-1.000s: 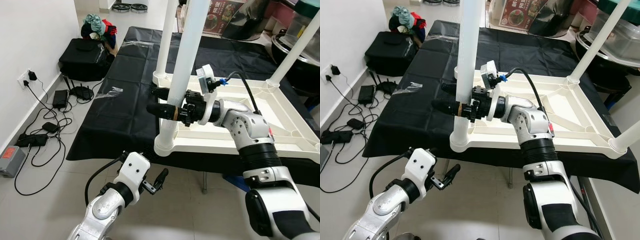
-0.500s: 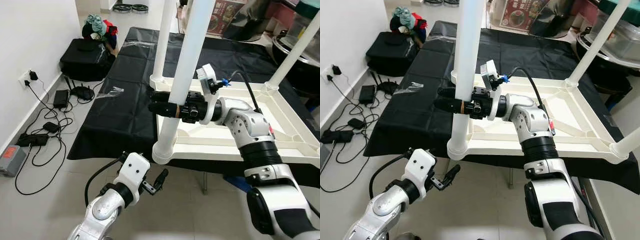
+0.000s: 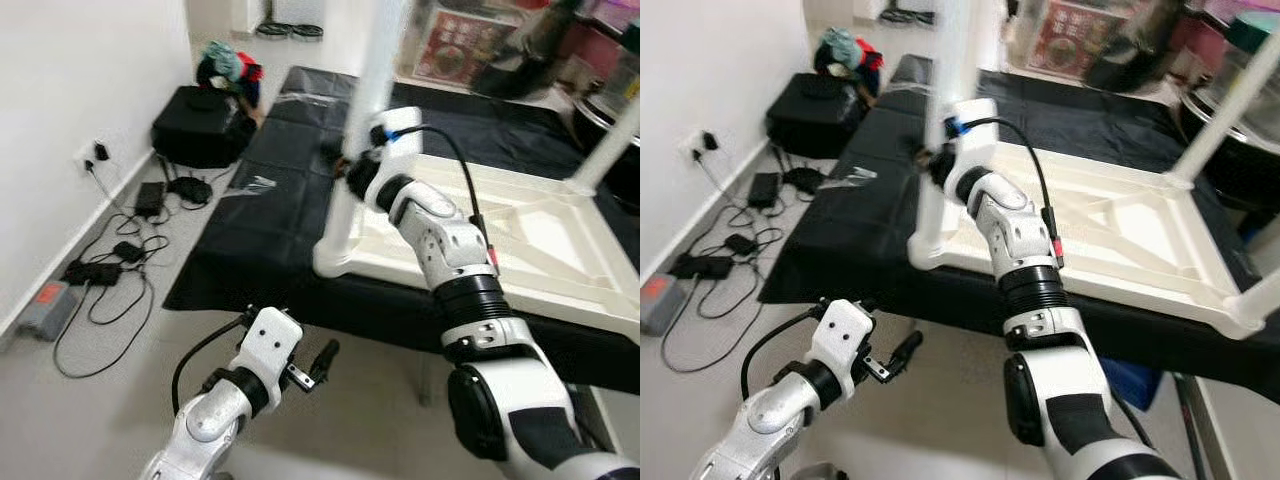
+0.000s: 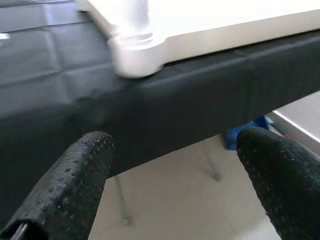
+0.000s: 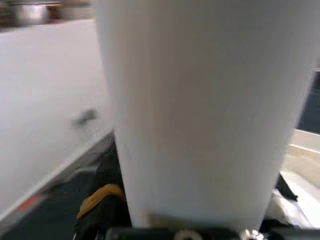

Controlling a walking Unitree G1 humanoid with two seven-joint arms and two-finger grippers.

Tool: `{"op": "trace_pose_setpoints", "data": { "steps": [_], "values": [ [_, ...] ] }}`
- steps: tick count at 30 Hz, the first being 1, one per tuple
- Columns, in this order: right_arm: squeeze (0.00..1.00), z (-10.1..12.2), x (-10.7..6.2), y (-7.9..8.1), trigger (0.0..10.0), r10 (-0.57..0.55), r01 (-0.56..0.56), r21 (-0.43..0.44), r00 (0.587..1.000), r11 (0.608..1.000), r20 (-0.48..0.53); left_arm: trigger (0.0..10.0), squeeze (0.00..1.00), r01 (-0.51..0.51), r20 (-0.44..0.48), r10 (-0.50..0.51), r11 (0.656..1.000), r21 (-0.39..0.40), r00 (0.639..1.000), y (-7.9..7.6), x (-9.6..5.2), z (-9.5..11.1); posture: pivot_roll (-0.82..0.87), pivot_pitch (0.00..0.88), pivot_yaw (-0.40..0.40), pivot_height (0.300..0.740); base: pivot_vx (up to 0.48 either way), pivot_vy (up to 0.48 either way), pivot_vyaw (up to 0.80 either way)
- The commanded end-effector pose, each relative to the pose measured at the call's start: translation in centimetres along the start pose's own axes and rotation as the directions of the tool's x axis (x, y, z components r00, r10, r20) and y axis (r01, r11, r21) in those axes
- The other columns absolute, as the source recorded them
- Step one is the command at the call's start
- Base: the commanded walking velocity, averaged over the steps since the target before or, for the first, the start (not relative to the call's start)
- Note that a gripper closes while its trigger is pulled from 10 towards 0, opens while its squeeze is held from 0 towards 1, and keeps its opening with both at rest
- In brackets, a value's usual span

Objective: Building children table

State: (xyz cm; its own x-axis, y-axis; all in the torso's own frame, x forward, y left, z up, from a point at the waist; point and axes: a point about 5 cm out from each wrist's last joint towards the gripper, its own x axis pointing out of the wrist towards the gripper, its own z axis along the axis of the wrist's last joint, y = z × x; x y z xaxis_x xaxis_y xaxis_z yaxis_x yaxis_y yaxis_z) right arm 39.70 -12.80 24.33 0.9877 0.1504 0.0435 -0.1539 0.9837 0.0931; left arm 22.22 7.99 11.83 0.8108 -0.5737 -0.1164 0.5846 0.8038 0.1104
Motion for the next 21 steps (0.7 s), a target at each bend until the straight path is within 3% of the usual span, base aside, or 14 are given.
{"op": "trace_pose_setpoints", "data": {
  "steps": [1, 4, 7, 9, 11, 14, 15, 18, 19, 20, 21],
  "values": [
    [0.00, -1.8, -1.1, -2.8, 10.0, -0.279, 0.278, -0.023, 0.956, 0.960, -0.092, 10.0, 0.00, 0.009, -0.015, -0.009, 1.000, 0.001, 1.000, -0.1, 0.1, -0.4, 0.15, 0.059, -0.117, 0.740, 0.000, 0.000, 0.00],
    [0.00, -1.6, -1.6, -3.0, 10.0, -0.359, 0.358, -0.027, 0.929, 0.933, -0.085, 10.0, 0.00, 0.008, -0.015, -0.008, 1.000, 0.003, 1.000, -0.1, 0.1, -0.4, 0.15, 0.059, -0.118, 0.740, 0.000, 0.000, 0.00],
    [0.00, -1.1, -2.0, -2.2, 10.0, -0.422, 0.423, 0.007, 0.905, 0.906, -0.053, 10.0, 0.00, 0.008, -0.016, -0.008, 1.000, 0.007, 1.000, -0.1, 0.1, -0.4, 0.16, 0.059, -0.119, 0.740, 0.000, 0.000, 0.00],
    [0.00, -1.1, -2.0, -2.2, 10.0, -0.422, 0.423, 0.007, 0.905, 0.906, -0.053, 10.0, 0.00, 0.008, -0.016, -0.008, 1.000, 0.007, 1.000, -0.1, 0.1, -0.4, 0.16, 0.059, -0.119, 0.740, 0.000, 0.000, 0.00],
    [0.00, -0.9, -1.2, -0.2, 10.0, -0.320, 0.323, 0.061, 0.946, 0.944, -0.051, 10.0, 0.00, 0.007, -0.016, -0.007, 1.000, 0.009, 1.000, -0.1, 0.1, -0.4, 0.15, 0.060, -0.120, 0.740, 0.000, 0.000, 0.00],
    [0.00, -1.0, -0.8, 0.5, 10.0, -0.267, 0.271, 0.083, 0.962, 0.959, -0.053, 10.0, 0.00, 0.007, -0.016, -0.007, 1.000, 0.008, 1.000, -0.1, 0.1, -0.4, 0.15, 0.060, -0.120, 0.740, 0.000, 0.000, 0.00],
    [1.00, -1.0, -0.5, 1.1, 10.0, -0.245, 0.249, 0.086, 0.968, 0.965, -0.055, 10.0, 0.00, 0.007, -0.017, -0.007, 1.000, 0.007, 1.000, 0.0, 0.1, -0.4, 0.15, 0.063, -0.117, 0.740, 0.000, 0.000, 0.00],
    [1.00, -0.6, -0.3, 1.7, 10.0, -0.162, 0.166, 0.106, 0.986, 0.980, -0.042, 10.0, 0.00, 0.006, -0.016, -0.006, 1.000, 0.005, 1.000, 0.0, 0.1, -0.4, 0.15, 0.065, -0.119, 0.740, 0.000, 0.000, 0.00],
    [0.00, -0.3, -0.2, 1.9, 10.0, -0.120, 0.124, 0.117, 0.992, 0.985, -0.038, 10.0, 0.00, 0.005, -0.017, -0.005, 1.000, 0.004, 1.000, 0.0, 0.1, -0.4, 0.15, 0.065, -0.119, 0.740, 0.000, 0.000, 0.00],
    [0.00, -0.3, -0.2, 1.9, 10.0, -0.120, 0.124, 0.117, 0.992, 0.985, -0.038, 10.0, 0.00, 0.005, -0.017, -0.005, 1.000, 0.004, 1.000, 0.0, 0.1, -0.4, 0.15, 0.065, -0.119, 0.740, 0.000, 0.000, 0.00],
    [0.00, 0.1, -0.1, 2.3, 10.0, -0.039, 0.045, 0.166, 0.998, 0.985, -0.040, 10.0, 0.00, 0.004, -0.017, -0.004, 1.000, 0.004, 1.000, 0.0, 0.1, -0.4, 0.16, 0.067, -0.120, 0.740, 0.000, 0.000, 0.00]
  ]
}}
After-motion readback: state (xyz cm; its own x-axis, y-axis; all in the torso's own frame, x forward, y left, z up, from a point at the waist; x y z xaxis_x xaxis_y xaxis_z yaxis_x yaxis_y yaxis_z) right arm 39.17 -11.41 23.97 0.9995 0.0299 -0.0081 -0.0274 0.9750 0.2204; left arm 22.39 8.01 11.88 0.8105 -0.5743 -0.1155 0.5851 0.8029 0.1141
